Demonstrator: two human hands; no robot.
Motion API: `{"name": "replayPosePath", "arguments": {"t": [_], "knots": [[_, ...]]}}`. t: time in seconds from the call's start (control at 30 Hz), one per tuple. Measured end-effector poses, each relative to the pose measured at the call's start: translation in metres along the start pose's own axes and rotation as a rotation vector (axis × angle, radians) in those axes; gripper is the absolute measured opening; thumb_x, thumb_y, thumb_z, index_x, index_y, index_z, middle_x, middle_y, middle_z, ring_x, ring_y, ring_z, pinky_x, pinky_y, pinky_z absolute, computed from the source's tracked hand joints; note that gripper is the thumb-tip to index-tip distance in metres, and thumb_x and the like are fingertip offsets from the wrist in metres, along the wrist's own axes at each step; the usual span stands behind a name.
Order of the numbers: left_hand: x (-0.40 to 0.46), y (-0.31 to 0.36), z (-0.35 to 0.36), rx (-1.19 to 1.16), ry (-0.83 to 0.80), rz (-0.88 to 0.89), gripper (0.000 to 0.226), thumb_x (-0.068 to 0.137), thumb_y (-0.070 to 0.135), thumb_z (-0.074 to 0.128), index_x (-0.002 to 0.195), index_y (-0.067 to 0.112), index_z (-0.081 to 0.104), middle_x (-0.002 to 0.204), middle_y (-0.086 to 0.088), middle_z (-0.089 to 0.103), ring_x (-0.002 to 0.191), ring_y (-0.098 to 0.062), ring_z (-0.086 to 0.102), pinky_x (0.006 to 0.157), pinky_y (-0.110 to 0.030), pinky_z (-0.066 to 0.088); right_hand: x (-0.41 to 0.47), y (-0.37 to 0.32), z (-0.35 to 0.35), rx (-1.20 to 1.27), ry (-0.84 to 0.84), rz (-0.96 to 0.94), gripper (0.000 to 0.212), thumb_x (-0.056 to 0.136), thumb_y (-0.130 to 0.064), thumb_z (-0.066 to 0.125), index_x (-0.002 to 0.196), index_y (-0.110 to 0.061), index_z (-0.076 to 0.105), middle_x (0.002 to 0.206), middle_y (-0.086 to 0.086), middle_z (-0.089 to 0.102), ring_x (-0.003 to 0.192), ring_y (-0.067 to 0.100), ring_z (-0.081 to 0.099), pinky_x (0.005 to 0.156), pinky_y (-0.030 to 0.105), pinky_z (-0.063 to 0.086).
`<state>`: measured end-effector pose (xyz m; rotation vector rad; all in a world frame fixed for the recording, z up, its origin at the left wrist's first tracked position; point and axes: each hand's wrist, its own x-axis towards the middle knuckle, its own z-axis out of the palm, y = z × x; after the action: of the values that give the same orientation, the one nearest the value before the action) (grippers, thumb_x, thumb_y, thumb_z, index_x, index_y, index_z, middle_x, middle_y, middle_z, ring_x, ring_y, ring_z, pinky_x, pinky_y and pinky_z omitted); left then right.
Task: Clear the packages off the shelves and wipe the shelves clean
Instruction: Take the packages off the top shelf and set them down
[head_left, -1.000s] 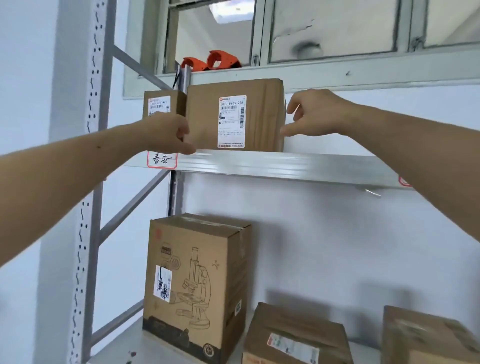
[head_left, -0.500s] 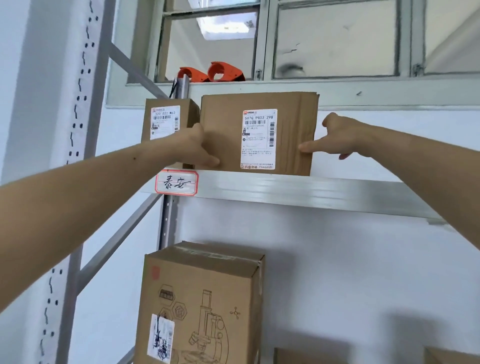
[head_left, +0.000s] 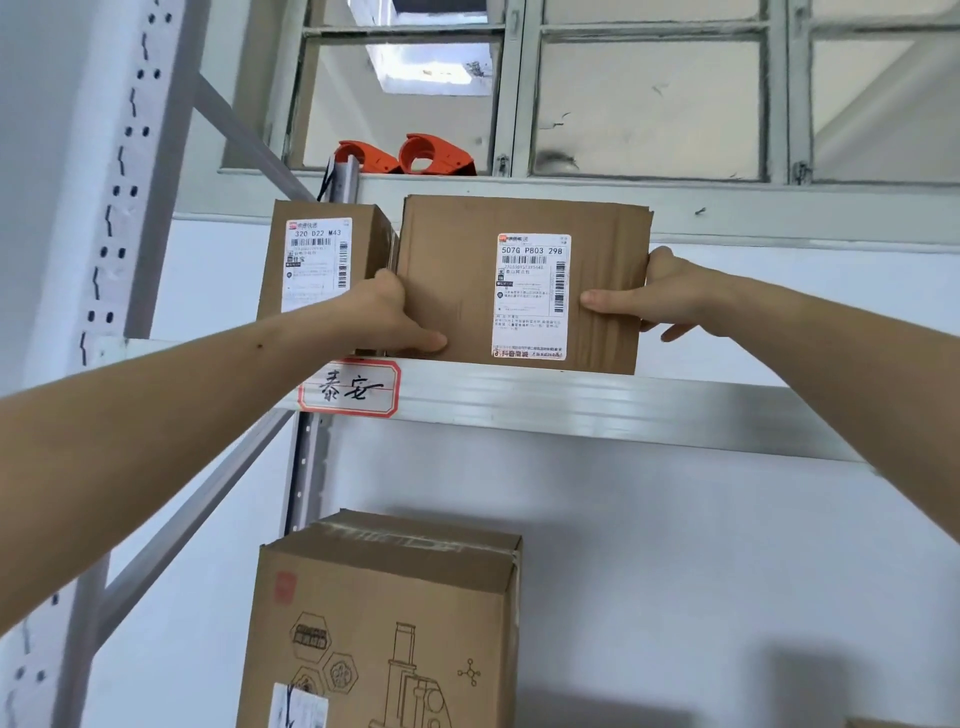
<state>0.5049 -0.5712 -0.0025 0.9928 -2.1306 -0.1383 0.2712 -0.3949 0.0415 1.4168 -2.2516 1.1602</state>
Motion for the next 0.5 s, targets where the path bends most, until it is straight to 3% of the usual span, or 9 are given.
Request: {"name": "replayPosePath", "arguments": {"t": [0.07, 0.17, 0.23, 0.33, 0.4, 0.5], "knots": [[0.004, -0.002, -0.001, -0.042, -0.036, -0.004, 0.066, 0.078, 0.054, 0.075, 0.117, 0.009, 0.047, 0.102, -0.003, 0.056, 0.094, -0.023, 0.054, 0.077, -0.034, 0.042, 0.003, 0.001, 0.001, 0.029, -0.004, 0.024, 0.095, 0.067, -0.07, 0.075, 0.137, -0.015, 0.043, 0.12, 0.002, 0.062, 0.1, 0.023, 0.065, 0.071, 0.036, 0.054], [0.009, 0.001, -0.001, -0.091, -0.097, -0.015, 0.052, 0.076, 0.059, 0.073, 0.091, 0.016, 0.05, 0.096, -0.003, 0.057, 0.092, -0.024, 0.056, 0.082, -0.034, 0.046, 0.006, 0.0, 0.007, 0.071, -0.015, 0.054, 0.098, 0.069, -0.07, 0.073, 0.141, -0.013, 0.04, 0.123, 0.004, 0.062, 0.102, 0.025, 0.065, 0.082, 0.042, 0.057], [0.012, 0.004, 0.001, -0.082, -0.109, -0.033, 0.059, 0.077, 0.06, 0.072, 0.101, 0.011, 0.05, 0.103, -0.005, 0.057, 0.099, -0.027, 0.057, 0.09, -0.036, 0.049, 0.009, -0.002, 0.012, 0.094, -0.005, 0.06, 0.098, 0.072, -0.066, 0.075, 0.143, -0.01, 0.036, 0.125, 0.005, 0.061, 0.105, 0.025, 0.065, 0.09, 0.046, 0.056], [0.015, 0.01, 0.004, -0.072, -0.069, -0.041, 0.101, 0.073, 0.059, 0.076, 0.141, 0.0, 0.031, 0.131, -0.011, 0.05, 0.113, -0.031, 0.055, 0.095, -0.043, 0.052, 0.014, -0.004, 0.014, 0.101, 0.022, 0.057, 0.097, 0.07, -0.063, 0.078, 0.141, -0.01, 0.039, 0.125, 0.005, 0.061, 0.108, 0.025, 0.064, 0.091, 0.047, 0.056], [0.015, 0.015, 0.003, -0.161, -0.065, -0.02, 0.104, 0.073, 0.051, 0.08, 0.143, -0.001, 0.024, 0.126, -0.013, 0.051, 0.101, -0.03, 0.061, 0.083, -0.045, 0.058, 0.017, -0.003, 0.01, 0.11, 0.03, 0.057, 0.097, 0.066, -0.064, 0.08, 0.139, -0.013, 0.044, 0.124, 0.002, 0.063, 0.106, 0.024, 0.065, 0.09, 0.047, 0.057], [0.016, 0.029, -0.002, -0.316, -0.078, 0.014, 0.095, 0.071, 0.039, 0.085, 0.138, 0.001, 0.029, 0.12, -0.012, 0.054, 0.088, -0.027, 0.065, 0.07, -0.041, 0.061, 0.014, 0.0, -0.003, 0.128, 0.062, 0.052, 0.098, 0.063, -0.065, 0.082, 0.139, -0.015, 0.046, 0.123, 0.001, 0.064, 0.104, 0.022, 0.067, 0.089, 0.046, 0.057]]}}
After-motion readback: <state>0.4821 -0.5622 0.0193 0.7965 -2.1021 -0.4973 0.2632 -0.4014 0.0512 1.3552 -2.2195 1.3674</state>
